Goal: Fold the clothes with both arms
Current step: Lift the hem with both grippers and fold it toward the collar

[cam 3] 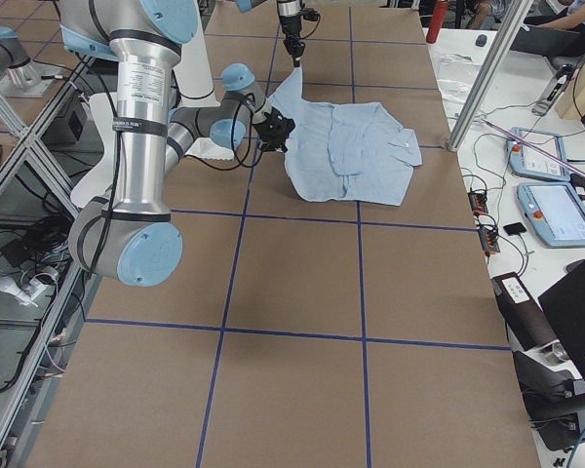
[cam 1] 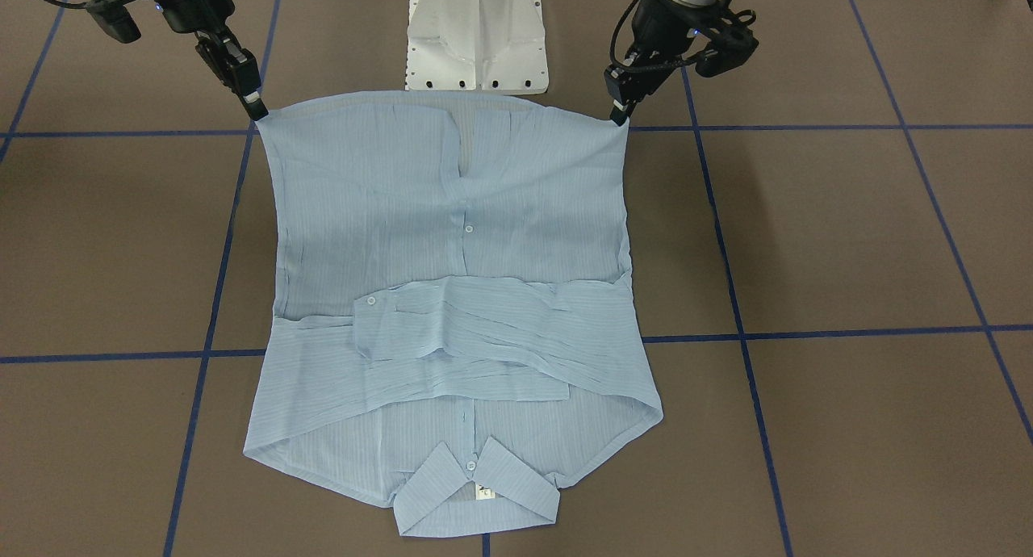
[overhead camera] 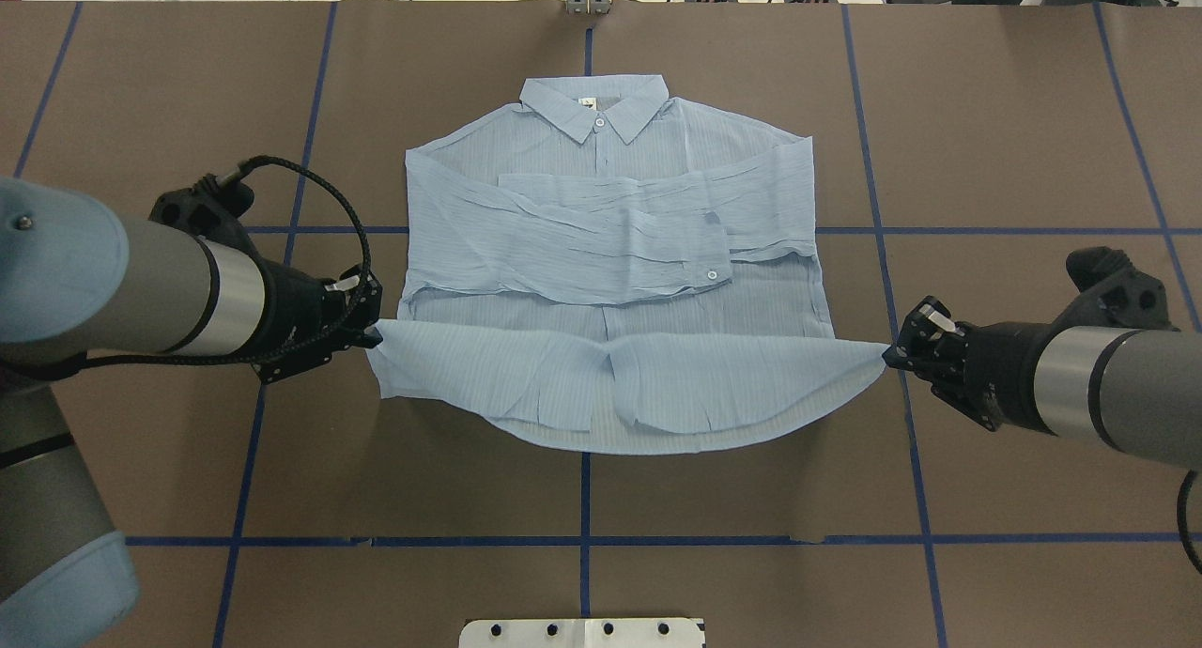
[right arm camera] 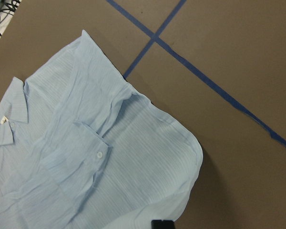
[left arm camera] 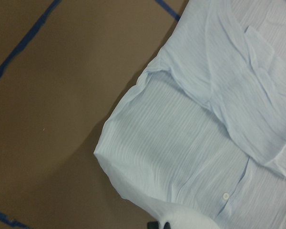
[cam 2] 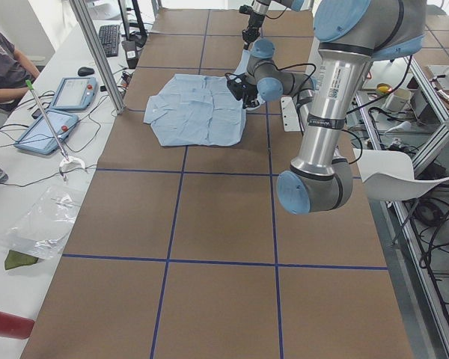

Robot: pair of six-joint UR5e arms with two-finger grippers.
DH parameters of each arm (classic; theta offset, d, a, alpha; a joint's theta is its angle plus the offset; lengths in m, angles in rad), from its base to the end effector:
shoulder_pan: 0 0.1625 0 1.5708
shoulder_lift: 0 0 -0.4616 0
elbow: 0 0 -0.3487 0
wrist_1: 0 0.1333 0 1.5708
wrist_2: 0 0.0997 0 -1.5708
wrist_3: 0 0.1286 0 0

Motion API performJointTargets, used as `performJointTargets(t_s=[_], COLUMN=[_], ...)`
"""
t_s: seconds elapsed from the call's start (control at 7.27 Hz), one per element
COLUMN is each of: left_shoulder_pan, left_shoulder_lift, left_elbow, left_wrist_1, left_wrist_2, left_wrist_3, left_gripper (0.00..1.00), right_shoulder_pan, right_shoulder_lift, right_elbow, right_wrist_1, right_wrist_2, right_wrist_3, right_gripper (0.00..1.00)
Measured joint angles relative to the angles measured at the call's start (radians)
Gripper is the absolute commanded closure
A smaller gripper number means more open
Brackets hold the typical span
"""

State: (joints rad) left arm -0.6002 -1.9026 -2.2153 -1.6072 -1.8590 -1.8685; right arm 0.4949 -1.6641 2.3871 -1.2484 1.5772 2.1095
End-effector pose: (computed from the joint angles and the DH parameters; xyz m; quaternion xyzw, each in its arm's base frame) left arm 0.3605 -0.3640 0.2908 -0.0518 0.4934 -0.3129 0.8099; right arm -0.2712 -0.2969 0.3696 -0.0137 -0.4990 0.4267 0.7541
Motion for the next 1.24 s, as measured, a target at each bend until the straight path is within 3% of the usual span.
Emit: performJointTargets(t_s=[0.41, 0.69, 0.96, 1.24], left_shoulder_pan=[-0.073, -0.127, -0.168, -0.200], left_shoulder_lift=[-0.062, -0.128, -0.171, -0.230], left_elbow=[0.096, 0.242, 0.424, 0.622], left_wrist_1=[-0.012, -0.066, -0.220, -0.368], left_wrist_2=[-0.011, -0.010, -0.008, -0.005], left_wrist_3=[0.026, 0.120, 0.150, 0.159], left_gripper=[1.00, 1.00, 1.00, 1.00], right_shoulder_pan=[0.111, 0.173, 0.219, 0.262], right_shoulder_lift=[0.129, 0.254, 0.331, 0.458], right_elbow=[-0.150, -0.306, -0.408, -0.521], right_wrist_1=[0.000, -0.002, -0.018, -0.105], right_wrist_2=[-0.004, 0.003, 0.017, 0.030], right_wrist_3=[-0.011, -0.055, -0.130, -0.204], right_gripper=[1.00, 1.00, 1.00, 1.00])
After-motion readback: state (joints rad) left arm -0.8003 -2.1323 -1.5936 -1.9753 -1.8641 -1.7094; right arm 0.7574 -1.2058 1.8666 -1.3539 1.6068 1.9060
